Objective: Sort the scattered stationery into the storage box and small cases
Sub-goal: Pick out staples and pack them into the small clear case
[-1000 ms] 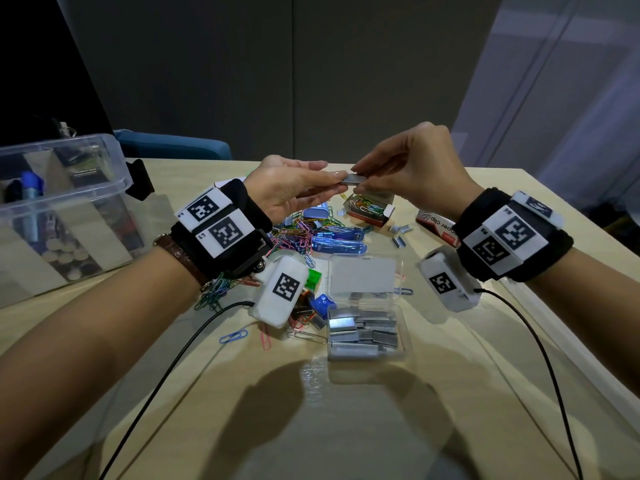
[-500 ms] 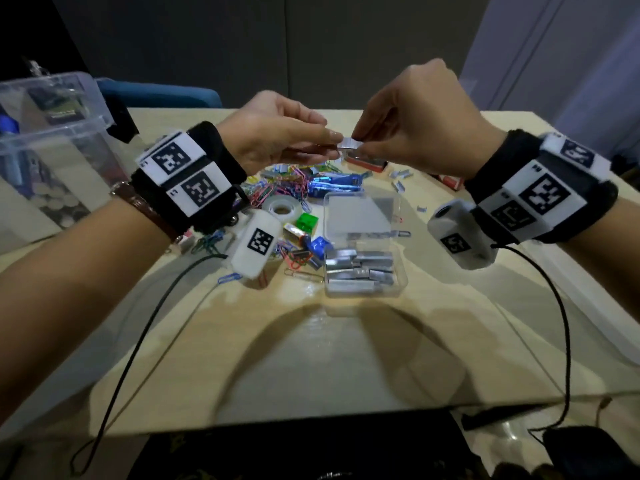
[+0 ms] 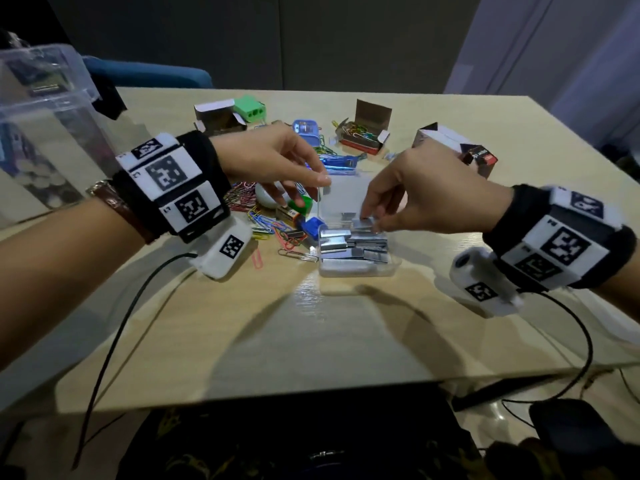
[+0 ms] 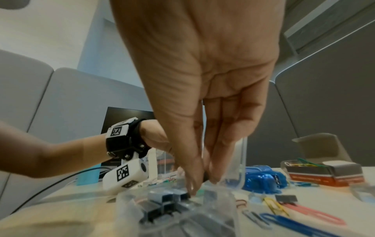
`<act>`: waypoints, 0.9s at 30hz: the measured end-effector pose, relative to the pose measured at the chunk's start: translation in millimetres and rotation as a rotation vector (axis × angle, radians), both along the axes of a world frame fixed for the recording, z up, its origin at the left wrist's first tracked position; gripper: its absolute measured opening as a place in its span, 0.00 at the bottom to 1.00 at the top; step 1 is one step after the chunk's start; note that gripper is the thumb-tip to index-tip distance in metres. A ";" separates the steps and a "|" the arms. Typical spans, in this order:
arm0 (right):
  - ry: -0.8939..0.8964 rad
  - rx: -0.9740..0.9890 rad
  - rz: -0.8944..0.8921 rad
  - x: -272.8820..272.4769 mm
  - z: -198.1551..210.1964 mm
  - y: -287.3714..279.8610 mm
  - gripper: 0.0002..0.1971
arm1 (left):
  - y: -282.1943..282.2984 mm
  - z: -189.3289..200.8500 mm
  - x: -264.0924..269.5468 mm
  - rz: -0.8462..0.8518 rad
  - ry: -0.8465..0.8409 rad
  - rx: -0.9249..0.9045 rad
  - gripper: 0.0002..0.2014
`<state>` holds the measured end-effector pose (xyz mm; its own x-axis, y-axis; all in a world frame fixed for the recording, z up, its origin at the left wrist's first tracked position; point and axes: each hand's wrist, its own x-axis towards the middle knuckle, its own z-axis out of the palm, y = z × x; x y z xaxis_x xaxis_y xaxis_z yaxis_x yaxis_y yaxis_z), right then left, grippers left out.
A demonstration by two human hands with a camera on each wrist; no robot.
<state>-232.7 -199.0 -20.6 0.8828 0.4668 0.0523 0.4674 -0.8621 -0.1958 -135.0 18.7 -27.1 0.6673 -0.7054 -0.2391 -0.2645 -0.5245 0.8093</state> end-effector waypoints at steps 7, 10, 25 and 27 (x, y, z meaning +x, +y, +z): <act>-0.107 -0.167 -0.077 -14.3 -7.6 6.7 0.02 | -8.4 -5.4 4.5 -0.005 -0.008 0.021 0.13; -0.166 -0.259 -0.111 -18.3 -11.2 10.2 0.02 | -8.9 -5.1 5.5 0.000 -0.003 0.018 0.12; -0.122 -0.189 -0.091 -7.4 -16.5 11.9 0.07 | -9.1 -3.1 5.6 -0.035 0.023 0.003 0.19; -0.120 -0.187 -0.084 -6.1 -14.4 10.7 0.12 | -8.8 -3.2 5.6 -0.037 0.032 0.003 0.19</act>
